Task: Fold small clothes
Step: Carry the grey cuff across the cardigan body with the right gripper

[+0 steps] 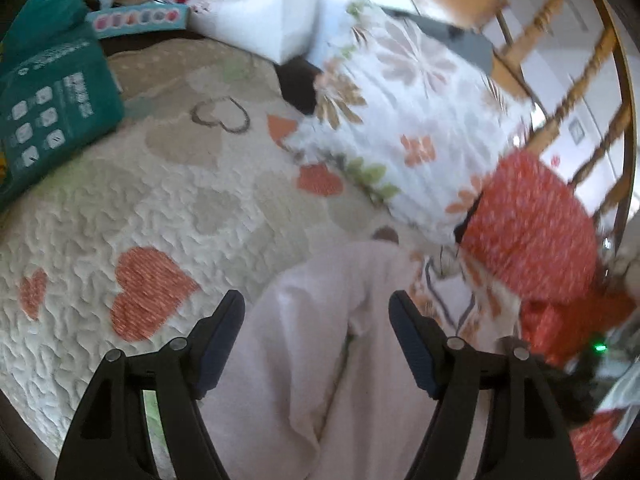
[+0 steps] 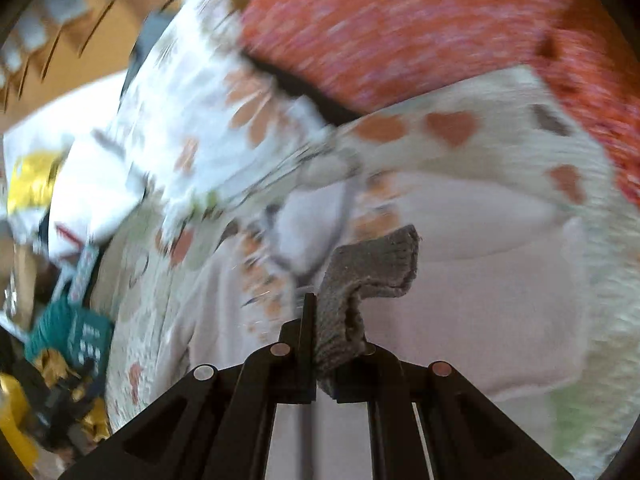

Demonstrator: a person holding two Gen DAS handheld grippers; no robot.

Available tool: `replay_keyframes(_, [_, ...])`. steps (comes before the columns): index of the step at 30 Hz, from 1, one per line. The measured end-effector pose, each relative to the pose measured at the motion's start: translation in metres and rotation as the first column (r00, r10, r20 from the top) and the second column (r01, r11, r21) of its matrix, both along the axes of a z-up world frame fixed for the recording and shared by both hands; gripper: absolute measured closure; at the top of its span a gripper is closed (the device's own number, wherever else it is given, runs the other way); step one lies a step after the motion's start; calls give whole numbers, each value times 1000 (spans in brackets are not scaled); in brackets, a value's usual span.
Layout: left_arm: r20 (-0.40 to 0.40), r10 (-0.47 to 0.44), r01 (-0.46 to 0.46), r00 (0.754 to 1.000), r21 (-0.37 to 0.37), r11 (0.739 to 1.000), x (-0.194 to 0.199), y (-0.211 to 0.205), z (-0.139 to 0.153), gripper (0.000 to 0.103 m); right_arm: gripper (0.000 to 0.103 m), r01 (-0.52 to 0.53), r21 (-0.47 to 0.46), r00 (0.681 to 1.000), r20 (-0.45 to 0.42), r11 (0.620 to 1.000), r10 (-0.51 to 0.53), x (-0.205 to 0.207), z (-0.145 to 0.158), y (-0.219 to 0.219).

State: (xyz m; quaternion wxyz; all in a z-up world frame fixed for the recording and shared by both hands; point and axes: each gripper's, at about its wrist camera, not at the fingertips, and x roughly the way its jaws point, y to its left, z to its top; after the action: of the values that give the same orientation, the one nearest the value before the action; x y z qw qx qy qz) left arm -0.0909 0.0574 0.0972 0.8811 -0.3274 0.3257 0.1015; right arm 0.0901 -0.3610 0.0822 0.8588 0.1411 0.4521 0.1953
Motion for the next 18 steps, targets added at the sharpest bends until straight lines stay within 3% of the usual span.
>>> replay_keyframes(7, [45, 105, -101, 993, -90, 991, -17, 43, 5, 27, 98, -170, -118, 985, -36, 978, 166, 8, -52, 117])
replay_keyframes(13, [47, 136, -131, 990, -97, 987, -25, 56, 3, 27, 94, -276, -281, 960, -32, 919, 278, 5, -78, 183])
replay_keyframes(15, [46, 139, -134, 989, -96, 986, -26, 57, 3, 27, 85, -339, -295, 938, -40, 893, 343, -2, -82, 204])
replay_keyframes(18, [41, 148, -143, 988, -93, 985, -28, 60, 1, 27, 84, -425, -272, 902, -49, 863, 429, -16, -78, 224])
